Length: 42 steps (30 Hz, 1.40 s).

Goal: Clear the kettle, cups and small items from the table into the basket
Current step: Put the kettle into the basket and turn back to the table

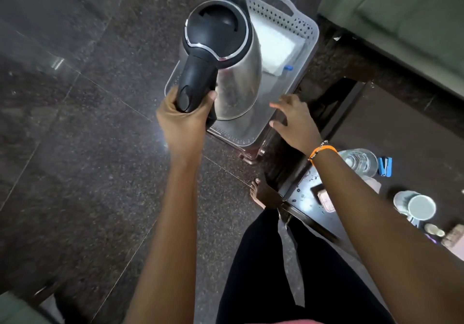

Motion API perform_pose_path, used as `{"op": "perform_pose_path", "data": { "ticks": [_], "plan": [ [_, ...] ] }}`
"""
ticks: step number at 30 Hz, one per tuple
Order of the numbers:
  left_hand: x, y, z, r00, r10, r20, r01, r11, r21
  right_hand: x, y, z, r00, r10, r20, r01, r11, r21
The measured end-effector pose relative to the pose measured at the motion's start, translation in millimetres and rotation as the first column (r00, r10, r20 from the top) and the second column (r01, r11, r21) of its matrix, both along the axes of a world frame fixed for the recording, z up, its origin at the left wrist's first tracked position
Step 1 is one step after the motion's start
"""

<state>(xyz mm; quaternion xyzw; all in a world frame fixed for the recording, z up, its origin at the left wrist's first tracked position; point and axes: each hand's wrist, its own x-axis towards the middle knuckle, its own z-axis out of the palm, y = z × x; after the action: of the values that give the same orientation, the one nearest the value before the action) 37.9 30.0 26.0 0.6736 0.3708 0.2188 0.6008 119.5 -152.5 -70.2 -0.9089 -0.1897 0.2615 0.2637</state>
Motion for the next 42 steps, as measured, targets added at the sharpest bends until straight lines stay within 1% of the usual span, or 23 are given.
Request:
{"op": "perform_pose_path", "data": {
  "ticks": [2,4,6,10,14,16,18,19,21,22,23,25,27,29,31,34,37,39,42],
  "plan": [
    [5.1,11.2,-15.5,0.997,0.008,-0.082,-0.011,0.999,-0.030,-1.9,5.4,-7.2,0.999,0.039,0.002,-0.039,0.997,-0.064],
    [9.4,18.5,-29.6,0.992,0.006,-0.127,-0.014,0.998,-0.061,-2.6,9.3,-10.4,1.000,0.004,0.007,-0.003,0.998,-0.066],
    [12.8,25.0,-39.9,0.991,0.001,-0.137,-0.009,0.998,-0.057,-2.8,12.3,-12.8,1.000,-0.010,0.021,0.012,0.997,-0.076],
    [10.1,39.2,-57.4,0.995,0.000,-0.101,-0.006,0.998,-0.064,-1.5,12.5,-16.3,0.998,0.006,0.064,0.000,0.996,-0.095],
    [6.6,42.6,-62.5,0.990,-0.023,-0.139,0.024,1.000,0.008,2.2,12.0,-18.5,0.997,0.024,0.071,-0.016,0.994,-0.108],
    [6.4,39.9,-60.5,0.984,-0.027,-0.175,0.040,0.996,0.076,3.7,11.7,-17.9,0.995,0.045,0.089,-0.031,0.988,-0.151],
    [3.5,33.1,-53.6,0.979,0.025,-0.203,0.024,0.972,0.235,2.2,11.3,-15.0,0.990,0.067,0.123,-0.044,0.982,-0.183],
    [0.9,26.6,-48.8,0.981,0.062,-0.186,0.001,0.948,0.317,-0.1,10.1,-13.0,0.985,0.068,0.161,-0.038,0.983,-0.180],
    [-5.8,6.3,-37.1,0.987,0.127,-0.098,-0.073,0.901,0.429,-6.7,2.8,-9.9,0.968,0.016,0.251,0.020,0.990,-0.140],
    [-9.8,-7.2,-32.4,0.991,0.124,-0.059,-0.084,0.888,0.452,-11.5,-3.9,-8.9,0.959,-0.039,0.281,0.072,0.991,-0.111],
    [-14.6,-22.0,-28.1,0.996,0.082,-0.035,-0.058,0.892,0.449,-16.4,-11.1,-9.1,0.951,-0.095,0.294,0.125,0.988,-0.087],
    [-23.1,-59.6,-25.6,0.994,-0.083,-0.064,0.101,0.927,0.361,-28.2,-37.7,-13.7,0.935,-0.214,0.282,0.245,0.966,-0.082],
    [-29.6,-96.9,-31.5,0.953,-0.260,-0.154,0.287,0.939,0.188,-40.8,-71.1,-22.3,0.914,-0.318,0.251,0.359,0.923,-0.137],
    [-32.3,-129.4,-42.3,0.879,-0.418,-0.228,0.435,0.900,0.027,-51.4,-105.6,-31.4,0.879,-0.424,0.219,0.468,0.857,-0.217],
    [-33.2,-154.1,-55.7,0.804,-0.528,-0.273,0.540,0.841,-0.037,-59.9,-133.5,-40.6,0.847,-0.496,0.193,0.532,0.793,-0.298],
    [-30.5,-180.8,-76.1,0.711,-0.614,-0.344,0.619,0.778,-0.110,-66.5,-160.0,-56.7,0.835,-0.533,0.135,0.542,0.756,-0.367],
    [-29.9,-198.3,-94.8,0.649,-0.645,-0.403,0.652,0.745,-0.143,-66.7,-173.0,-72.7,0.853,-0.516,0.082,0.506,0.779,-0.370],
    [-29.9,-209.4,-102.9,0.619,-0.654,-0.435,0.663,0.732,-0.156,-63.9,-181.7,-78.6,0.862,-0.502,0.074,0.493,0.794,-0.355],
    [-28.3,-222.4,-106.5,0.611,-0.629,-0.480,0.651,0.745,-0.147,-59.7,-190.6,-77.3,0.865,-0.499,0.055,0.488,0.810,-0.324]
  ]
}}
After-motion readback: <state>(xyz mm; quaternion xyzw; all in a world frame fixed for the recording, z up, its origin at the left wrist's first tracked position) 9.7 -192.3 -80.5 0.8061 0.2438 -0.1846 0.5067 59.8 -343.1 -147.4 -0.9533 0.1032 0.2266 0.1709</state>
